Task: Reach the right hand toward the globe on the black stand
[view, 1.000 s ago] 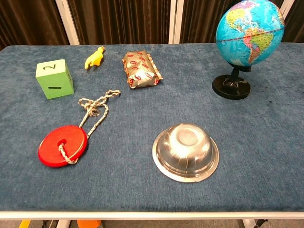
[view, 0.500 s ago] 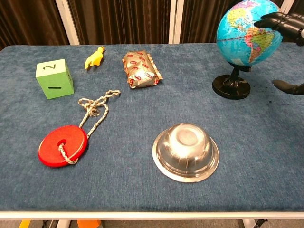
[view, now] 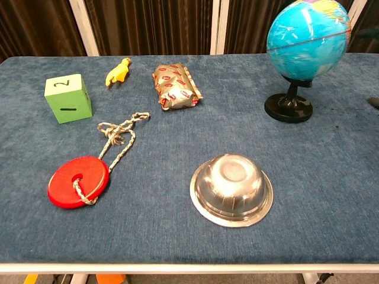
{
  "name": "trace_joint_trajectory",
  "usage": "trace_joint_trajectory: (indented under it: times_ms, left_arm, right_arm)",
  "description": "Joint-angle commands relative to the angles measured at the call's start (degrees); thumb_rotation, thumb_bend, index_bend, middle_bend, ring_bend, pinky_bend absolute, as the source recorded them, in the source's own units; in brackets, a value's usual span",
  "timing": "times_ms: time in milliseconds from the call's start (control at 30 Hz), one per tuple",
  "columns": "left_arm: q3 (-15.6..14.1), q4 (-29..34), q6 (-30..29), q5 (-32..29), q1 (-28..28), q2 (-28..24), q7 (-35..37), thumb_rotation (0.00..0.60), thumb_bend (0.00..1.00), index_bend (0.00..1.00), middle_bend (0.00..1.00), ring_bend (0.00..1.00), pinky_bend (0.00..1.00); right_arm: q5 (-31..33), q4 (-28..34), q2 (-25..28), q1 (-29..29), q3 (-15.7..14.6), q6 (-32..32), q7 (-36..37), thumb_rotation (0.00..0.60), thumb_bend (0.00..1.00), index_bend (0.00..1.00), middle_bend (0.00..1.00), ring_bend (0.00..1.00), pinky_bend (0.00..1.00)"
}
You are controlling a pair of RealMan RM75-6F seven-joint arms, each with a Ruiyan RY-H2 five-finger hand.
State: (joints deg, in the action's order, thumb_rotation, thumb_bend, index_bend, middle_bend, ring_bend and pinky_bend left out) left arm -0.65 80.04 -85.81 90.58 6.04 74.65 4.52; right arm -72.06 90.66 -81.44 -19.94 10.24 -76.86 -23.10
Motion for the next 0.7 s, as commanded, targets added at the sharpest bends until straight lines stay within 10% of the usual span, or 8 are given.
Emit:
trace_joint_trajectory:
  times_ms: [33,333,700]
  left_arm:
    - [0.01,0.08,0.10,-0.03,0.04,-0.01,-0.11,0.600,0.00,0.15,0.09,0.02,0.05]
    - [0.08,0.39,0.09,0.04,0.13,0.01,-0.51,0.600,0.00,0.15,0.09,0.02,0.05]
    - [0.27,1.26,-0.37,0.28,0.15,-0.27,-0.90,0.600,0.00,0.15,0.09,0.02,0.05]
  right_arm:
    - [10.27,2.94,0.33,1.54,4.41,-0.04,-4.41,0.600,0.21,0.00,0.00,0.00,0.00]
    - [6.31,2.28,1.15,3.10,1.56,-1.89,-1.57,0.600,0.21,0.00,0.00,0.00,0.00]
    - [-16.20,-6.65,3.27,9.35,-12.18,-9.06,10.59,0.600,0.23,0.00,0.00,0.00,0.00]
